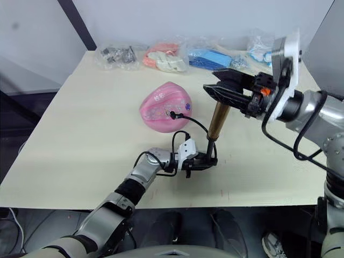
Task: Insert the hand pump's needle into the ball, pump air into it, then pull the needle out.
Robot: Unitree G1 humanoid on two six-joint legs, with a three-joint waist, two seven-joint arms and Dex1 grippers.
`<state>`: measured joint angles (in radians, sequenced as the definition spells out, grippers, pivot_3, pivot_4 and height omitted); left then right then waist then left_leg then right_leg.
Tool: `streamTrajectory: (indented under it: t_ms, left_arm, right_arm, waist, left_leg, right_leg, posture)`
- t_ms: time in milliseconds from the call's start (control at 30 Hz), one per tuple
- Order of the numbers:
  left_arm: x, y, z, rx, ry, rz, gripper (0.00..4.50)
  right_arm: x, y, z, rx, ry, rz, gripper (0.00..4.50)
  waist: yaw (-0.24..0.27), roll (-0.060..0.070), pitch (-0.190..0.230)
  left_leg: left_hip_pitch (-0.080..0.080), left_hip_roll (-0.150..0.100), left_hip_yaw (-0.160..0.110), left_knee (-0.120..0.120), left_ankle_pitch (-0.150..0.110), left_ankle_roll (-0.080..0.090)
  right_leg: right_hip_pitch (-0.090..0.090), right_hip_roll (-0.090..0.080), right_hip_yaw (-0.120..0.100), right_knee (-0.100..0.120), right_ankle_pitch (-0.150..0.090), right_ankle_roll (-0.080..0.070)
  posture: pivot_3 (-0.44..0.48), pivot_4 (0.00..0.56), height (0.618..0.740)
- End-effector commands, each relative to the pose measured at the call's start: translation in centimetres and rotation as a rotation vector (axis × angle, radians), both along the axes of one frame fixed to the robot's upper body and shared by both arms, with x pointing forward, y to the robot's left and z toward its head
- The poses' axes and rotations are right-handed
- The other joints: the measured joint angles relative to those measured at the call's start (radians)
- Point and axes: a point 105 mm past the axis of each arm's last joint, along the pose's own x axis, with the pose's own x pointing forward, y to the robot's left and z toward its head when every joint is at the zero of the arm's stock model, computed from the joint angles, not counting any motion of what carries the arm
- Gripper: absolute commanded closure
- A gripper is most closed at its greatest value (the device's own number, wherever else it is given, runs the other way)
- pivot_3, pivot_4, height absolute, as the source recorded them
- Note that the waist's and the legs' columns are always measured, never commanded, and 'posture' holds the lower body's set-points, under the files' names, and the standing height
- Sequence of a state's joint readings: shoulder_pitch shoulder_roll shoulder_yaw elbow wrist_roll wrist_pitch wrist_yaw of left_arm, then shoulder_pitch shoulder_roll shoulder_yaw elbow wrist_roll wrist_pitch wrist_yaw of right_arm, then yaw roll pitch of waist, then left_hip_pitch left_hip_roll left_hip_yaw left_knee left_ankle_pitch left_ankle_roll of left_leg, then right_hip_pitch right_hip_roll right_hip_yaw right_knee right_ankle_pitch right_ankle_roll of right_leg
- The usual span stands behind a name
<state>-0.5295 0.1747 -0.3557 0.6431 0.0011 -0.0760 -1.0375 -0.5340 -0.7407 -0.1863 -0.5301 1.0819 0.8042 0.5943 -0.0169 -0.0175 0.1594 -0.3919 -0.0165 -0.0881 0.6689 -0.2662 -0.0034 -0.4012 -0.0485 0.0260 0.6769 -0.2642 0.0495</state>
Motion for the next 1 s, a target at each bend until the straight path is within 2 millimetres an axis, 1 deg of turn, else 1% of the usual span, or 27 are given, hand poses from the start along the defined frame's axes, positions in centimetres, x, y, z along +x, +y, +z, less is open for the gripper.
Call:
streamTrajectory:
  t_ms: [33, 133, 200, 400, 533, 633, 700, 733, 833, 900, 1000]
  left_arm:
    - [-0.3, 1.7, -2.4, 0.07, 0.074, 0.06, 3.38]
    - [-0.2, 1.7, -2.4, 0.072, 0.07, 0.063, 3.38]
    - [-0.2, 1.7, -2.4, 0.073, 0.069, 0.064, 3.38]
    - [-0.1, 1.8, -2.3, 0.073, 0.066, 0.066, 3.38]
    - [-0.1, 1.9, -2.3, 0.069, 0.067, 0.072, 3.38]
    - [-0.1, 1.7, -2.2, 0.069, 0.07, 0.064, 3.38]
    - [-0.1, 1.7, -2.2, 0.067, 0.072, 0.062, 3.38]
    - [-0.1, 1.6, -2.2, 0.068, 0.073, 0.06, 3.38]
    - [-0.3, 1.7, -2.4, 0.073, 0.077, 0.049, 3.38]
    - [-0.3, 1.7, -2.5, 0.077, 0.08, 0.047, 3.38]
    - [-0.4, 1.7, -2.7, 0.088, 0.081, 0.045, 3.38]
  right_arm:
    - [0.7, 0.8, -5.2, -0.1, 0.114, -0.018, 2.76]
    - [0.9, 0.9, -8.3, -0.157, 0.165, -0.036, 2.76]
    - [1.2, 1.0, -9.8, -0.169, 0.187, -0.052, 2.76]
    - [1.5, 1.4, -13.3, -0.193, 0.249, -0.075, 2.76]
    - [1.2, 1.7, -16.7, -0.246, 0.287, -0.088, 2.76]
    - [1.3, 1.6, -17.5, -0.258, 0.285, -0.096, 2.76]
    - [1.3, 1.6, -17.4, -0.254, 0.273, -0.098, 2.76]
    - [1.4, 1.5, -17.0, -0.242, 0.262, -0.1, 2.76]
    - [1.8, 1.1, -13.0, -0.191, 0.169, -0.088, 2.76]
    - [1.9, 0.7, -10.7, -0.175, 0.12, -0.076, 2.76]
    - [1.9, 0.2, -6.5, -0.149, 0.058, -0.057, 2.76]
  waist:
    - [-0.003, -0.002, -0.004]
    - [-0.006, -0.001, -0.009]
    - [-0.006, -0.002, -0.012]
    - [-0.005, -0.002, -0.013]
    - [-0.005, -0.003, -0.014]
    - [-0.005, -0.003, -0.015]
    - [-0.005, -0.004, -0.016]
    - [-0.005, -0.004, -0.016]
    - [-0.004, -0.003, -0.016]
    - [-0.004, -0.003, -0.014]
    - [0.0, -0.001, -0.011]
  left_leg:
    - [0.007, 0.0, 0.0, -0.001, -0.001, 0.001]
    - [0.018, 0.002, 0.0, -0.004, -0.003, 0.003]
    - [0.023, 0.003, -0.001, -0.009, -0.003, 0.004]
    - [0.024, 0.002, -0.002, -0.01, -0.003, 0.004]
    - [0.024, 0.002, -0.002, -0.01, -0.003, 0.004]
    - [0.025, 0.002, -0.001, -0.011, -0.003, 0.004]
    - [0.026, 0.002, -0.001, -0.012, -0.003, 0.004]
    - [0.027, 0.002, -0.001, -0.013, -0.003, 0.004]
    - [0.028, 0.002, -0.001, -0.014, -0.003, 0.004]
    - [0.028, 0.002, -0.001, -0.014, -0.003, 0.004]
    - [0.024, 0.002, -0.002, -0.015, -0.003, 0.004]
  right_leg:
    - [0.006, 0.0, 0.0, -0.001, 0.0, 0.0]
    - [0.021, 0.002, -0.001, -0.009, -0.001, 0.0]
    - [0.025, 0.002, -0.001, -0.014, -0.001, 0.0]
    - [0.025, 0.002, 0.001, -0.014, -0.001, 0.0]
    - [0.025, 0.002, 0.001, -0.014, -0.001, 0.0]
    - [0.025, 0.002, 0.001, -0.014, -0.001, 0.0]
    - [0.026, 0.002, 0.001, -0.015, -0.001, 0.0]
    - [0.026, 0.002, 0.001, -0.015, -0.001, 0.0]
    - [0.027, 0.001, 0.002, -0.015, -0.001, 0.0]
    - [0.027, 0.001, 0.002, -0.016, -0.001, 0.0]
    - [0.024, 0.001, 0.001, -0.016, -0.001, 0.0]
  posture:
    - [0.0, 0.15, 0.738]
    - [0.0, 0.15, 0.738]
    - [0.0, 0.15, 0.738]
    - [0.0, 0.15, 0.738]
    - [0.0, 0.15, 0.738]
    - [0.0, 0.15, 0.738]
    - [0.0, 0.15, 0.738]
    - [0.0, 0.15, 0.738]
    - [0.0, 0.15, 0.738]
    - [0.0, 0.15, 0.738]
    - [0.0, 0.15, 0.738]
